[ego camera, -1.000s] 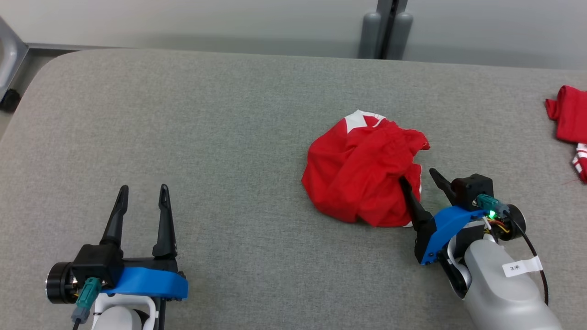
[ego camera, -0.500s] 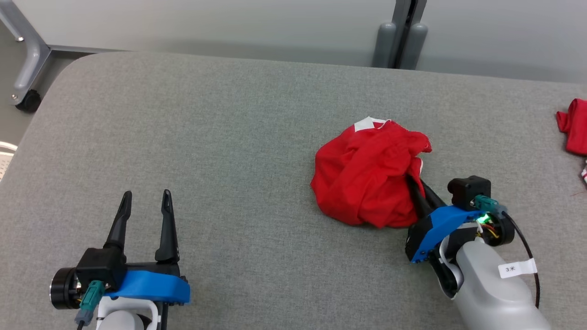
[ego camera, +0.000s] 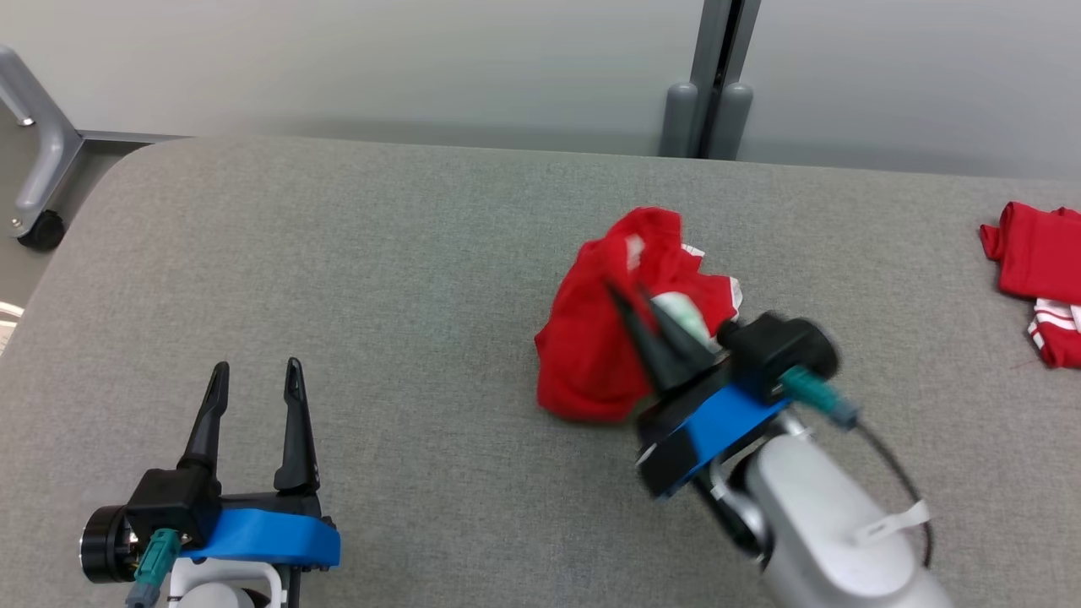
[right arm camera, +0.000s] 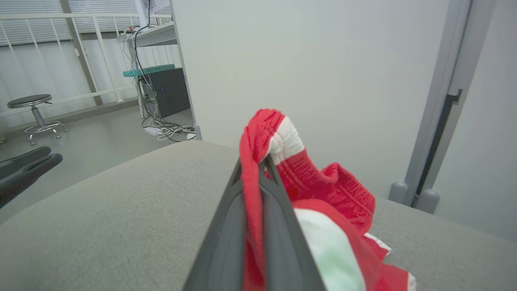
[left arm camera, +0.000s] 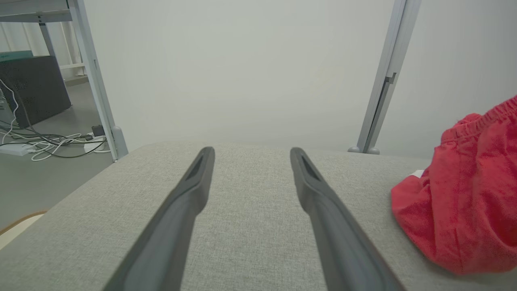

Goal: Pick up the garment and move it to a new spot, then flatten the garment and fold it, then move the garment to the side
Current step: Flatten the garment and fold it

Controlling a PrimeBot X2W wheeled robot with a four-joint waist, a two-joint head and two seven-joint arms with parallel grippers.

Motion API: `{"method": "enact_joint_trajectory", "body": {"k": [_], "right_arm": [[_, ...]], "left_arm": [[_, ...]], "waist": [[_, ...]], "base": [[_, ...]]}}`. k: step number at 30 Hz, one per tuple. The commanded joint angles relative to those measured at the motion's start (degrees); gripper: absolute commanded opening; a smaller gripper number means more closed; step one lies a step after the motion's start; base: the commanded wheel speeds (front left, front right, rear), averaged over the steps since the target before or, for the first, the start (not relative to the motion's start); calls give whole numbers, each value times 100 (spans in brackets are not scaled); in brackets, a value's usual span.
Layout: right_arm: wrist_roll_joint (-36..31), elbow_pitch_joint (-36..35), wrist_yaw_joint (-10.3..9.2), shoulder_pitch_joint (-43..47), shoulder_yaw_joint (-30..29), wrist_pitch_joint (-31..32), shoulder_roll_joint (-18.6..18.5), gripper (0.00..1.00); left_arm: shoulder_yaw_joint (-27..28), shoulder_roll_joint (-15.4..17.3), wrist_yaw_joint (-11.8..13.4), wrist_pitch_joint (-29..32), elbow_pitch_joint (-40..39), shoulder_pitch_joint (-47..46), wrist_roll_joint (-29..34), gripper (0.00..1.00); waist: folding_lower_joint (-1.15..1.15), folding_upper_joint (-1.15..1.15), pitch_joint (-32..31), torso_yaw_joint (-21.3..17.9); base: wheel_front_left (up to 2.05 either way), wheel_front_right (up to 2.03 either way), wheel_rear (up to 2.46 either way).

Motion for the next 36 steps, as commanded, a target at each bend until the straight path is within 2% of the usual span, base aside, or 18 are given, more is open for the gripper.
{"method": "enact_joint_trajectory", "body": {"k": [1,4,5,7,13,14,15,16,17,21,25,32,36], "right_arm": [[4,-124,1,110,360,-2,33,0],[114,-166,1,192,1235,-2,61,0],[114,-166,1,192,1235,-2,61,0],[203,-126,1,209,1787,-3,66,0],[772,44,1,337,3315,-3,61,0],[824,134,2,332,3564,-2,61,6],[896,201,1,319,3746,-4,64,66],[981,224,1,301,3830,-5,65,100],[1061,228,1,292,3860,-5,65,100],[1131,234,1,230,3593,-3,62,100],[1005,-4,1,407,3027,-2,43,100],[546,-633,1,794,1463,-2,-520,100],[275,-556,1,942,644,-2,-854,100]], "left_arm": [[29,-12,-21,-24,-38,17,15,100],[18,-21,-14,-24,-54,45,1,100],[18,-21,-14,-24,-54,45,1,100],[-3,-24,-21,-25,-36,36,-17,100],[-62,-34,17,-25,6,32,-76,100],[-65,-35,27,-24,18,31,-82,100],[-63,-35,35,-25,33,32,-83,100],[-58,-36,41,-25,37,33,-92,100],[-54,-38,48,-25,43,36,-100,100],[33,-40,112,-25,1,119,-115,100],[74,-41,134,-25,-27,161,-97,100],[183,-39,150,-25,-122,254,-68,100],[233,-40,128,-25,-157,248,-42,100]], "waist": [[0,0,-6,32],[0,0,5,106],[0,0,5,106],[0,0,22,174],[0,0,41,338],[0,0,41,354],[0,0,38,362],[0,0,34,362],[0,0,30,356],[0,0,-7,217],[0,0,-79,55],[0,0,-122,-164],[0,0,-93,-215]], "base": [[0,0,0],[0,0,0],[0,0,0],[0,0,0],[0,0,0],[0,0,0],[0,0,0],[0,0,0],[0,0,0],[0,0,0],[0,0,0],[0,0,0],[0,0,0]]}}
